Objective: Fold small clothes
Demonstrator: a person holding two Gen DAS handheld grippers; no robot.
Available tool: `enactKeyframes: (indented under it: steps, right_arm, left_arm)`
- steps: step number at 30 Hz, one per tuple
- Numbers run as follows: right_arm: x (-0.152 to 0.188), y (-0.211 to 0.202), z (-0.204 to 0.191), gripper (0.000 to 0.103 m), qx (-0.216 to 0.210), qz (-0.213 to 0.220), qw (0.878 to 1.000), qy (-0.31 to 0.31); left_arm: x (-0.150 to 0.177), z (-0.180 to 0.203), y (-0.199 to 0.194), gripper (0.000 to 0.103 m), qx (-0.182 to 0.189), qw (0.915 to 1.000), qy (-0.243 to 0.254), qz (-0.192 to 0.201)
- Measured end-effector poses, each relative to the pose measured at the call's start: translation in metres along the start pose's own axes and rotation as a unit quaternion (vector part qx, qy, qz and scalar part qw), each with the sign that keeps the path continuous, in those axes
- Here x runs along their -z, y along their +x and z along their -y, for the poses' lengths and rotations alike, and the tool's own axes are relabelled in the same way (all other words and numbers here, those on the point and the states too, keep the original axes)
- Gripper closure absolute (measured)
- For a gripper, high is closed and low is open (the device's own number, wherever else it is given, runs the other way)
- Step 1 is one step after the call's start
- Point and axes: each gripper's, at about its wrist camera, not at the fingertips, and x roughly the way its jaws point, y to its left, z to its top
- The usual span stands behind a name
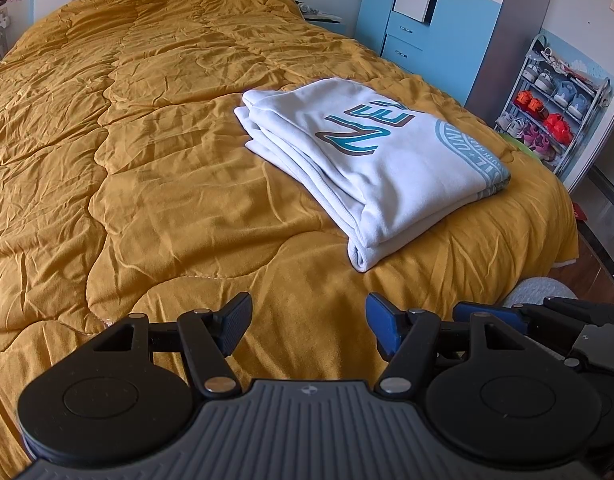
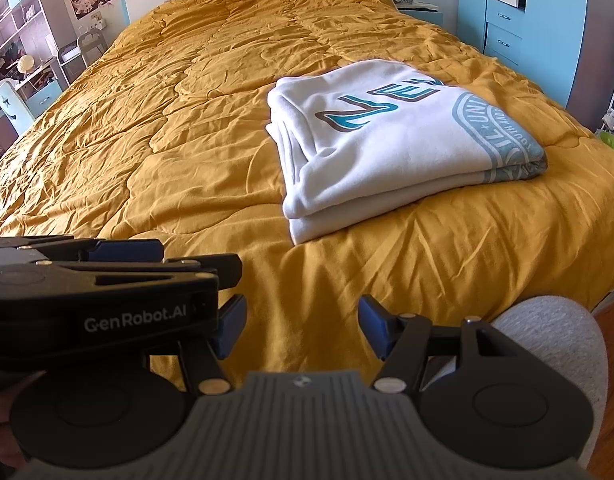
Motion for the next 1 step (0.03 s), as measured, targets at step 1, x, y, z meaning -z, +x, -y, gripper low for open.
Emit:
enactKeyframes:
  steps: [1]
  right_arm:
    - [0.0,0.0004,-0.0001,0.045,0.0,-0.001,1.0,0.0]
  left_arm:
    - [0.0003,-0.0002,0.0003,0.027,0.0,1.0,0.0,-0.001]
